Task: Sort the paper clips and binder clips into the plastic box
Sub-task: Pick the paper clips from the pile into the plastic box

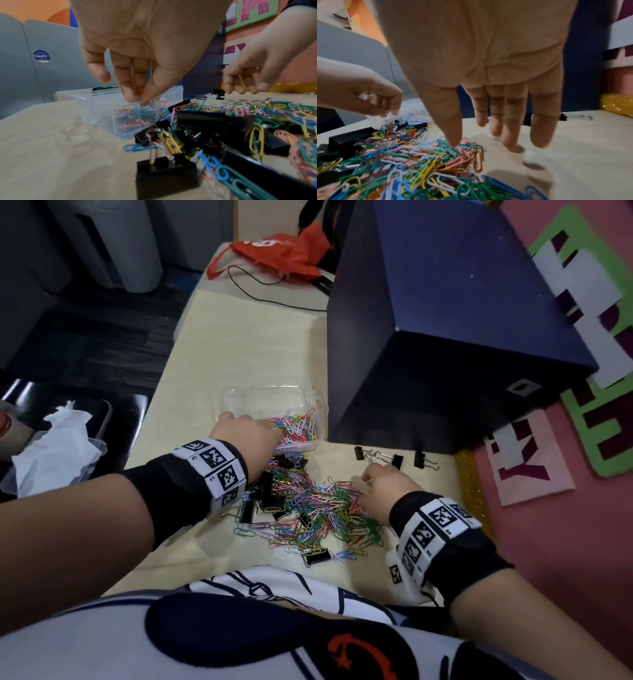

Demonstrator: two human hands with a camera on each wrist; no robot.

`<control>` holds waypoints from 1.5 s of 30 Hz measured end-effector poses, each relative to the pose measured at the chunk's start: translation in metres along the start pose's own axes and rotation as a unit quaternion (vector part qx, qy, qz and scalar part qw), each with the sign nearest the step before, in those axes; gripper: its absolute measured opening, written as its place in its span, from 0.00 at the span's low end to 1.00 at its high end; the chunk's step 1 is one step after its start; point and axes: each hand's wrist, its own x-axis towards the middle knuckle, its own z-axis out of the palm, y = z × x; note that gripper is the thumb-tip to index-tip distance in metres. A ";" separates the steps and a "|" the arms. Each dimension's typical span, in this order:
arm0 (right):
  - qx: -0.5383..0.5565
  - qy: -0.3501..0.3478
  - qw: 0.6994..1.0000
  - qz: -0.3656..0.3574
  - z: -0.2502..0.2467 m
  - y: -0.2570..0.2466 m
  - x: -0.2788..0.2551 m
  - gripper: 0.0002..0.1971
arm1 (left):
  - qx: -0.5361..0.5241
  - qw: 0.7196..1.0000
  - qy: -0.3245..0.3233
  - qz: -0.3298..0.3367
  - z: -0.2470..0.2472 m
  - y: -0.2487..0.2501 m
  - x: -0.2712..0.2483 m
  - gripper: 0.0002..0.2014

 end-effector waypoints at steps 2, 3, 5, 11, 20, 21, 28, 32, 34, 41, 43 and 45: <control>-0.029 -0.043 0.998 0.025 0.000 0.003 -0.005 0.30 | -0.001 1.000 -0.014 -0.003 -0.004 0.001 -0.002 0.13; -0.042 -0.064 0.996 0.034 0.002 0.004 -0.009 0.35 | 0.000 1.000 -0.019 -0.004 -0.006 0.001 -0.003 0.14; -0.069 -0.101 0.991 0.050 0.007 0.003 -0.018 0.44 | 0.002 1.000 -0.011 -0.005 -0.008 0.002 -0.006 0.15; 0.010 -0.062 0.997 0.054 0.032 -0.005 -0.024 0.47 | -0.017 0.992 0.057 0.113 -0.011 0.036 -0.017 0.15; 0.072 -0.004 0.997 -0.032 0.037 -0.007 -0.014 0.45 | -0.013 0.980 -0.056 0.190 0.002 0.086 -0.013 0.33; 0.076 0.010 0.996 -0.043 0.038 -0.009 -0.014 0.40 | -0.014 0.981 -0.054 0.187 0.001 0.086 -0.011 0.29; 0.097 0.048 0.993 -0.050 0.035 -0.012 -0.012 0.21 | -0.025 0.979 -0.065 0.191 -0.002 0.080 -0.002 0.12; 0.087 0.066 0.994 -0.029 0.026 -0.009 -0.005 0.16 | -0.051 0.980 -0.073 0.179 -0.004 0.077 0.002 0.10; 0.082 0.063 0.995 -0.016 0.018 -0.009 -0.002 0.16 | -0.083 0.980 -0.065 0.172 -0.006 0.073 0.004 0.12; 0.045 0.046 0.998 -0.021 -0.009 -0.021 0.003 0.15 | -0.192 0.974 -0.015 0.123 -0.020 0.040 0.008 0.15; 0.045 0.051 0.997 -0.037 -0.017 -0.030 0.002 0.17 | -0.208 0.973 -0.003 0.101 -0.024 0.027 0.009 0.15; 0.054 0.054 0.995 -0.062 -0.025 -0.040 0.003 0.18 | -0.216 0.973 0.014 0.077 -0.027 0.012 0.009 0.14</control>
